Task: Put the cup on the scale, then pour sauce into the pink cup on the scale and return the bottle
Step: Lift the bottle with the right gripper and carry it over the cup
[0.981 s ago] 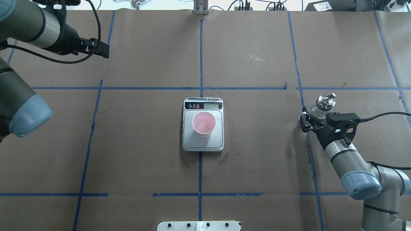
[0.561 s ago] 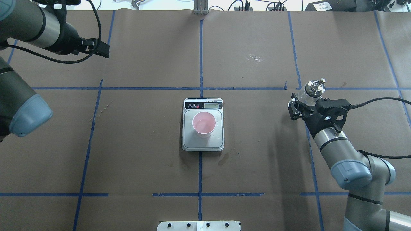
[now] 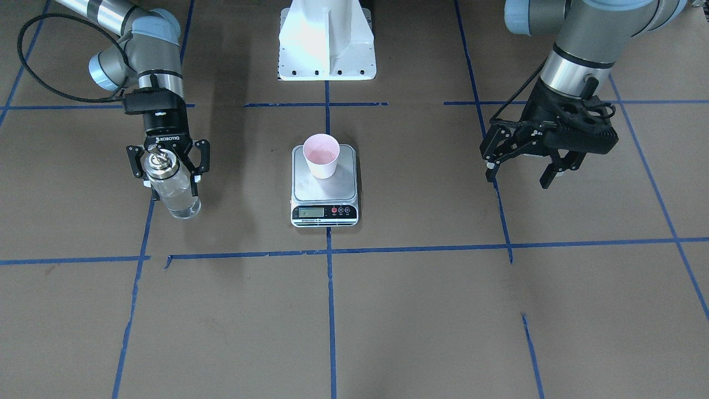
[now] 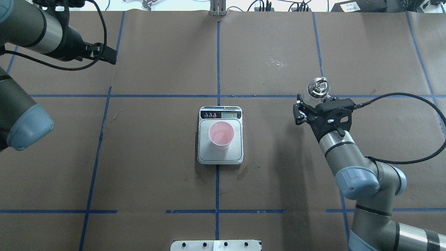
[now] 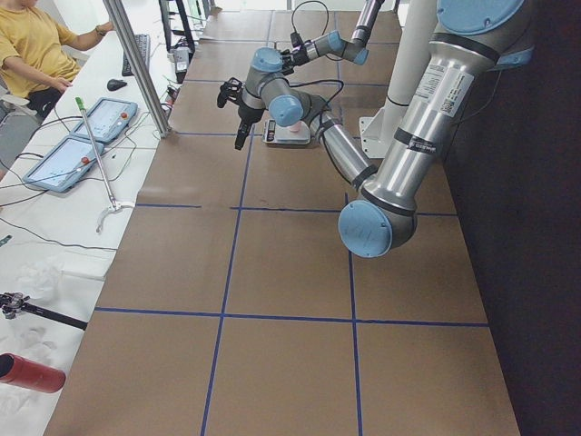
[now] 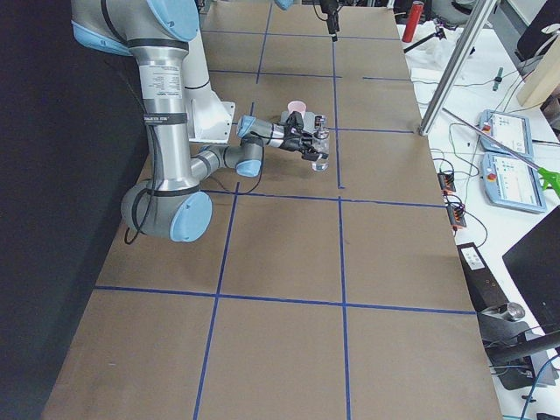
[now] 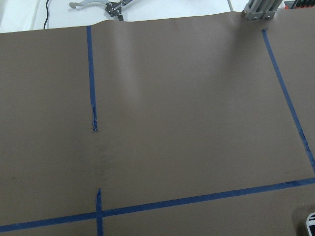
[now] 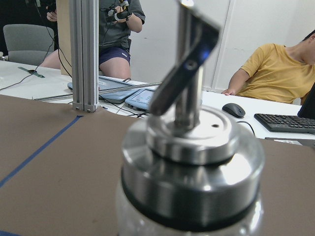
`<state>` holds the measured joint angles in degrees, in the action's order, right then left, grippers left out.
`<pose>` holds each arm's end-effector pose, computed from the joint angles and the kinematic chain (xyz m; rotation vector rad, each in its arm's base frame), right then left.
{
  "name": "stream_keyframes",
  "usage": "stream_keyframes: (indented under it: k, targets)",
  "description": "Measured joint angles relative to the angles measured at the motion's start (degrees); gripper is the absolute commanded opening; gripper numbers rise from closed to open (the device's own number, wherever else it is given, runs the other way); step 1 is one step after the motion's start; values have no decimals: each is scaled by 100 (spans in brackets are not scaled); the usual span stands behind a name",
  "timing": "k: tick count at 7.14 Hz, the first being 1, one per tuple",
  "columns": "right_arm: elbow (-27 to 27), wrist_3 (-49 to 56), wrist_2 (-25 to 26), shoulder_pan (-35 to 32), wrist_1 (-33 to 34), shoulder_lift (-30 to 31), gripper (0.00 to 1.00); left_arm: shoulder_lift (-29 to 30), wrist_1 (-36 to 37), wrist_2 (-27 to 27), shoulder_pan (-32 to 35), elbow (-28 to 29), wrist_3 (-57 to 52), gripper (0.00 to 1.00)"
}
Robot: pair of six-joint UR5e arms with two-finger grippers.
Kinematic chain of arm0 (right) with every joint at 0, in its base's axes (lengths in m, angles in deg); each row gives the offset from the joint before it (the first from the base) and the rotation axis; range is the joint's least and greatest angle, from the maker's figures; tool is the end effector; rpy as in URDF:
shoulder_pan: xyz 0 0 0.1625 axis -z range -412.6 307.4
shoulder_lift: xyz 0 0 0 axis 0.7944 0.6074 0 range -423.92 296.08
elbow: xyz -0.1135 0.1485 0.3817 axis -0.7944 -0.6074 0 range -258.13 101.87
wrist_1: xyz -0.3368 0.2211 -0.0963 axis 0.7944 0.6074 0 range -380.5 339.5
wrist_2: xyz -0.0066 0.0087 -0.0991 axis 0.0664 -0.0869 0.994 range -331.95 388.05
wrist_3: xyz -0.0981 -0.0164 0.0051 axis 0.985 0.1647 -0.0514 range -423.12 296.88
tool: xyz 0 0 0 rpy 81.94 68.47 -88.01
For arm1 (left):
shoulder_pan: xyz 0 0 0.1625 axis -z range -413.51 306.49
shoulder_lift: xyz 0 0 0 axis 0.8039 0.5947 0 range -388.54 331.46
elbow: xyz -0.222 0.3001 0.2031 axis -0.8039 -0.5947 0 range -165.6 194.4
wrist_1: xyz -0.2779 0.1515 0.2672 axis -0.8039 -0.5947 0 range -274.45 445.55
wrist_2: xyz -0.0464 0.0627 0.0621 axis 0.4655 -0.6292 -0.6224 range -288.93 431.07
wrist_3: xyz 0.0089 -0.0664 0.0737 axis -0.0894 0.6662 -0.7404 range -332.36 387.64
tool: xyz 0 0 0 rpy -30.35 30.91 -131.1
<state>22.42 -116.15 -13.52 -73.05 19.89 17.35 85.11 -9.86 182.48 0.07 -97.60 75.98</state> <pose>-0.4262 -0.3806 0.3838 1.1776 -0.6274 0.2629 0.2660 -0.5237 0.2520 0.4151 0.8499 -0.0258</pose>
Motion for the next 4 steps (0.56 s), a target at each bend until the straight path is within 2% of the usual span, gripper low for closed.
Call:
stream_keyframes:
  k: [2,4]
  targets:
    - [32,59,147,31,610,-321,0,-46,-5,-3,3,32,-9,100]
    - [83,776,-37,63,706,-504,0,-71,-17,-5,-1,66,-16,100]
